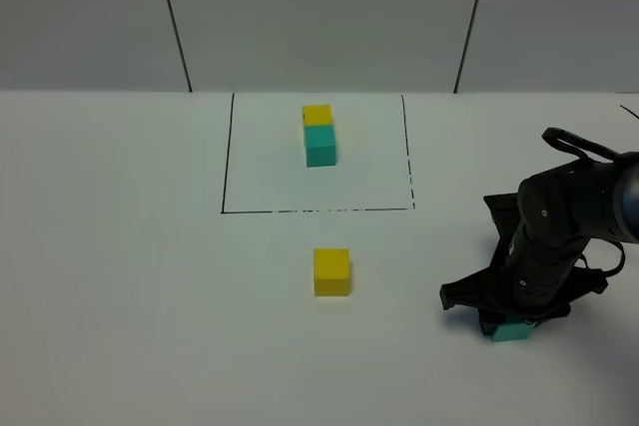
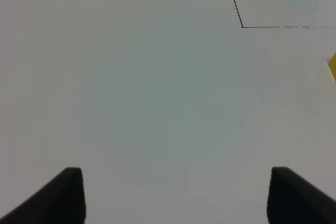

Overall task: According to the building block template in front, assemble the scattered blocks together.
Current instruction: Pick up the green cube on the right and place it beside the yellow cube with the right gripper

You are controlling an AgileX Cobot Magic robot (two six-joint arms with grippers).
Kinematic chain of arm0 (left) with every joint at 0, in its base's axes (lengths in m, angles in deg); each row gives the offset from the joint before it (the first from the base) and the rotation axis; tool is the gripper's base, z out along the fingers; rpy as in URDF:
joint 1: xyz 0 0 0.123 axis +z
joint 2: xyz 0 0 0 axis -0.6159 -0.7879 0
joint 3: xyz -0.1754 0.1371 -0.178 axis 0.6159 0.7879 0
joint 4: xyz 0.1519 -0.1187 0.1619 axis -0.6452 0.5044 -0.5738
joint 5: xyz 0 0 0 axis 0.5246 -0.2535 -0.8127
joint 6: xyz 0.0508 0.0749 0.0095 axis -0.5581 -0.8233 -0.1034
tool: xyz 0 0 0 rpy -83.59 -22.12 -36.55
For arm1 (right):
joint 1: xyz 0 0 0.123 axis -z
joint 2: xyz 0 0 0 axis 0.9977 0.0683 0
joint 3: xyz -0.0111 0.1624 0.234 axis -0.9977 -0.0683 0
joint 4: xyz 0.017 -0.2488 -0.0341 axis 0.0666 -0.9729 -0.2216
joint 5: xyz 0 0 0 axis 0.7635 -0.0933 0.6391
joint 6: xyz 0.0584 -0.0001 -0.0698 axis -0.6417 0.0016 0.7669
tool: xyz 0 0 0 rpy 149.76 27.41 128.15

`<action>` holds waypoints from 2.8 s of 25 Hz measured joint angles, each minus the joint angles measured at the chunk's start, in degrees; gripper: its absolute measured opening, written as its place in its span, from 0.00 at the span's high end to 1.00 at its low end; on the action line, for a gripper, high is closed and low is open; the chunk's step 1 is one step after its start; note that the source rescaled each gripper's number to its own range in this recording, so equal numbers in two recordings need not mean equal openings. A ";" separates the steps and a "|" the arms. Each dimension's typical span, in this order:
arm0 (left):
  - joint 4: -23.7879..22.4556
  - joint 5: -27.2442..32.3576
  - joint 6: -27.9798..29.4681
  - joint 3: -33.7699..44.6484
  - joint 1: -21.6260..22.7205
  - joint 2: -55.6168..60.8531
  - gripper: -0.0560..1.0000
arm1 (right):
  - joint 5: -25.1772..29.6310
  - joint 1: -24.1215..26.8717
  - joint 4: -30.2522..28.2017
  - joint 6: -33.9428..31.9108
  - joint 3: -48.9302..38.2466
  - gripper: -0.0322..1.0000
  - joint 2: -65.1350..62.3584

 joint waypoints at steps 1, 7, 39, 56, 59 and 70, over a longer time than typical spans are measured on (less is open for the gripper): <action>0.00 0.00 0.00 0.00 0.00 0.00 0.38 | 0.05 0.00 0.00 0.00 0.00 0.95 0.00; 0.00 0.00 0.00 0.00 0.00 0.00 0.38 | 5.20 0.00 -2.30 6.39 2.02 0.95 0.00; 0.00 0.00 0.00 0.00 0.00 0.00 0.38 | 17.68 -12.92 -1.76 65.76 28.76 0.95 12.92; 0.00 0.00 0.00 0.00 0.00 0.00 0.38 | 21.50 -15.53 -1.50 67.50 38.05 0.95 19.73; 0.00 0.00 0.00 0.00 0.00 0.00 0.38 | 20.60 -15.53 -1.50 67.50 38.05 0.95 19.73; 0.00 0.00 0.00 0.00 0.00 0.00 0.38 | 18.20 -15.53 0.11 66.51 38.16 0.95 19.78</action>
